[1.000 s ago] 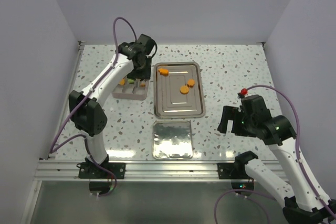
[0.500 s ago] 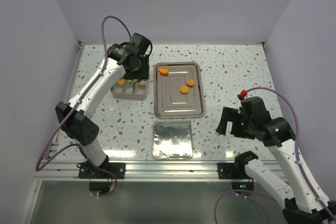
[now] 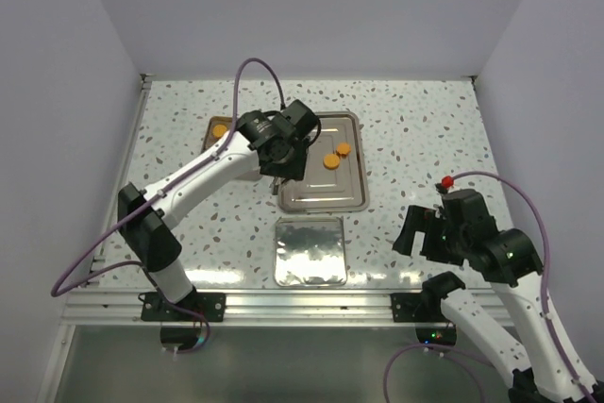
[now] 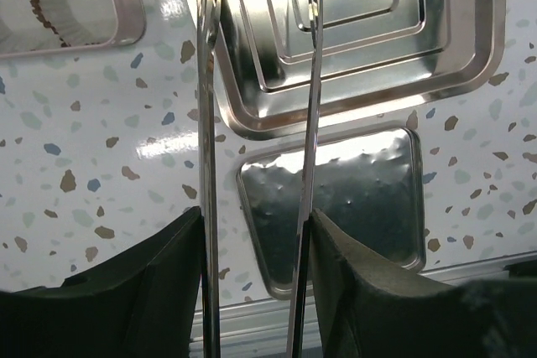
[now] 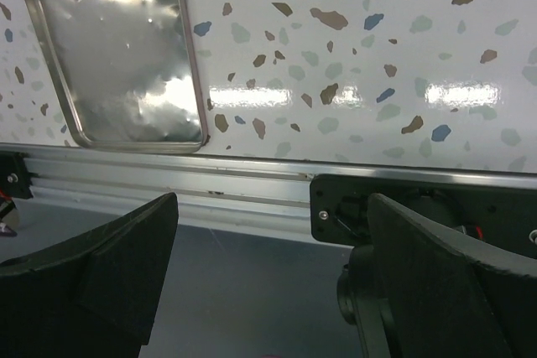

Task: Pack the cookies

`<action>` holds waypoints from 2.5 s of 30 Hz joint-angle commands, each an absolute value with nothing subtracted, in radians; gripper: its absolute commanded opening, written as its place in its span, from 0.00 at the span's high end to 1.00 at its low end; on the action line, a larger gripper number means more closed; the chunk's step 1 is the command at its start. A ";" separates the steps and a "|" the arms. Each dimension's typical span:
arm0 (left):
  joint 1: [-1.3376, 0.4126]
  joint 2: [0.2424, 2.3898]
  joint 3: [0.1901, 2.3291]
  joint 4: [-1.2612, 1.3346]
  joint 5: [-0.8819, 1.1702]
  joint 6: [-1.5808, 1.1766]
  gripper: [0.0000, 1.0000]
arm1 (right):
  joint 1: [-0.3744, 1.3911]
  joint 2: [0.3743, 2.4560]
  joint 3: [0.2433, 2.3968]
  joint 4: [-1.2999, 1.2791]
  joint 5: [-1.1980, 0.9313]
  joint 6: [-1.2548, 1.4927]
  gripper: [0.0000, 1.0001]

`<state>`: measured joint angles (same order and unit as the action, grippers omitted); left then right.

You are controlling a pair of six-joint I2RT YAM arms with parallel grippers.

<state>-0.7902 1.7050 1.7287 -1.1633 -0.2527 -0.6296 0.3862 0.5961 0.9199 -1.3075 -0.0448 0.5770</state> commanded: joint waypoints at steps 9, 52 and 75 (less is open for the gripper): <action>-0.905 1.759 1.675 -0.985 -0.203 -0.677 0.45 | 0.391 0.514 1.009 -1.450 -0.011 0.606 0.02; -0.810 2.028 1.871 -1.026 -0.184 -0.577 0.58 | 0.391 0.634 0.980 -1.313 0.011 0.557 0.01; -0.577 1.349 1.427 -1.141 -0.293 -0.609 0.55 | 0.391 0.755 0.934 -1.163 -0.143 0.584 0.02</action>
